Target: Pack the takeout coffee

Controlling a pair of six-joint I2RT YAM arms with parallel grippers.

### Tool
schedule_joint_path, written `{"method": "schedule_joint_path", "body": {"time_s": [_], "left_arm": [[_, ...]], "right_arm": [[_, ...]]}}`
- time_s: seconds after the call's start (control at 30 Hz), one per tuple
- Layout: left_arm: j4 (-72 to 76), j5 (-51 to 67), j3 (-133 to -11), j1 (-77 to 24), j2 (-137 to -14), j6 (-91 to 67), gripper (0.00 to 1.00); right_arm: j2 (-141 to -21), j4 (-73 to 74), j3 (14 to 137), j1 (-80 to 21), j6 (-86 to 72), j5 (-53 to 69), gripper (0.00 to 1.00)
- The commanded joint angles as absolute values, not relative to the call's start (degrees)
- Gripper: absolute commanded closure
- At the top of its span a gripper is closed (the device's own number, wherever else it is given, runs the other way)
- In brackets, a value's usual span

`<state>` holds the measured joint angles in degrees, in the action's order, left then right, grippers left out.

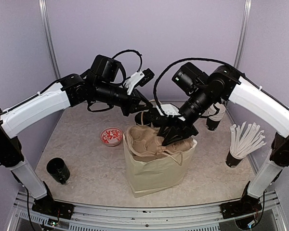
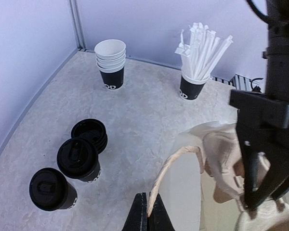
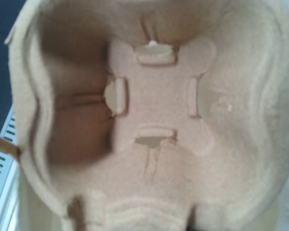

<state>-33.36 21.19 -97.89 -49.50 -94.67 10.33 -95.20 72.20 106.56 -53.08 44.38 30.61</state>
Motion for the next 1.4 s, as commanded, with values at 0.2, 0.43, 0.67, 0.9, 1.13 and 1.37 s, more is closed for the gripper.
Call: {"method": "schedule_joint_path", "body": {"time_s": [0.2,0.43,0.67,0.9,1.13,1.37], "left_arm": [[-31.4,16.0,-101.0,-47.0,-95.6,6.8,1.00],[-32.7,15.8,-101.9,-47.2,-96.6,7.4,1.00],[-32.5,18.2,-101.3,-48.3,-96.7,8.7,1.00],[-32.4,18.1,-100.2,-48.8,-95.8,9.3,1.00],[-31.1,18.4,-98.4,-48.9,-94.8,9.3,1.00],[-30.0,20.0,-98.5,-49.4,-94.4,9.3,1.00]], "right_arm": [[-90.9,73.0,106.0,-56.1,44.3,29.0,0.69],[-90.8,72.5,105.1,-56.6,43.8,27.2,0.69],[-92.2,69.9,103.5,-56.0,42.2,22.3,0.71],[-93.9,70.3,104.4,-53.1,42.5,22.9,0.71],[-94.8,70.6,104.9,-51.9,43.2,22.9,0.71],[-94.7,71.6,105.1,-51.9,45.0,26.9,0.68]]}}
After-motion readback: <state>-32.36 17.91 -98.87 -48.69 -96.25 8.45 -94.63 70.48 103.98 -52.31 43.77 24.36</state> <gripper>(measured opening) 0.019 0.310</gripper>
